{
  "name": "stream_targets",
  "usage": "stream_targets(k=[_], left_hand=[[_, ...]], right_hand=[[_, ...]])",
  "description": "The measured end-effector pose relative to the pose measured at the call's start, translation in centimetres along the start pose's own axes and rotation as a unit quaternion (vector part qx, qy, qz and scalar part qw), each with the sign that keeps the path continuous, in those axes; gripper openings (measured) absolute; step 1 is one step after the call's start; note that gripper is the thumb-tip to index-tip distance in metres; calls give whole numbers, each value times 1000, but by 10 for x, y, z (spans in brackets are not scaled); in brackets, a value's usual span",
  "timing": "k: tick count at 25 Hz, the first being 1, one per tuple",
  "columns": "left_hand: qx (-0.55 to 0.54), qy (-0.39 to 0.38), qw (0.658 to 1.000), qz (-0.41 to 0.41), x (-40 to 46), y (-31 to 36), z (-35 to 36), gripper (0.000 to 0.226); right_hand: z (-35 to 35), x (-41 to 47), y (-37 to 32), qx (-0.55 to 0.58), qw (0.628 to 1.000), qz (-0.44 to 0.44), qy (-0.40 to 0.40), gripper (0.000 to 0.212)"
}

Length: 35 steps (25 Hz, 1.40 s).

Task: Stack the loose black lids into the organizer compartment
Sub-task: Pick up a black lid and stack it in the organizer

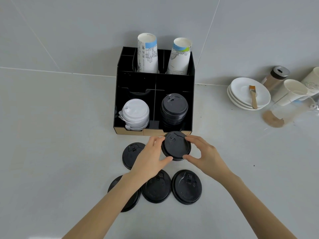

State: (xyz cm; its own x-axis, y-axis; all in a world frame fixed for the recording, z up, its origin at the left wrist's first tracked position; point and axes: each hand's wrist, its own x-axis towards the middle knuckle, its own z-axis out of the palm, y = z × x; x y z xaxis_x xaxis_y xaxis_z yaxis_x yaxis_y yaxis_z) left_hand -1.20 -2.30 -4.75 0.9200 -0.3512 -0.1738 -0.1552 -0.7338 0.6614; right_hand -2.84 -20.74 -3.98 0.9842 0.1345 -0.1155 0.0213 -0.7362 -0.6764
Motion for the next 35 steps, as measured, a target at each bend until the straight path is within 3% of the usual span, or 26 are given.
stream_targets(k=[5,11,35], left_hand=[[-22,81,996,33,10,14,-16,59],[-44,125,990,42,39,28,-32,58],[-19,74,997,-11,116,7,-38,63]], right_hand=[[-24,11,-19,-5,999,-33,28,52],[-46,41,-31,-31,996,-63,52,50],[-39,112,-23,-106,994,-13,27,49]])
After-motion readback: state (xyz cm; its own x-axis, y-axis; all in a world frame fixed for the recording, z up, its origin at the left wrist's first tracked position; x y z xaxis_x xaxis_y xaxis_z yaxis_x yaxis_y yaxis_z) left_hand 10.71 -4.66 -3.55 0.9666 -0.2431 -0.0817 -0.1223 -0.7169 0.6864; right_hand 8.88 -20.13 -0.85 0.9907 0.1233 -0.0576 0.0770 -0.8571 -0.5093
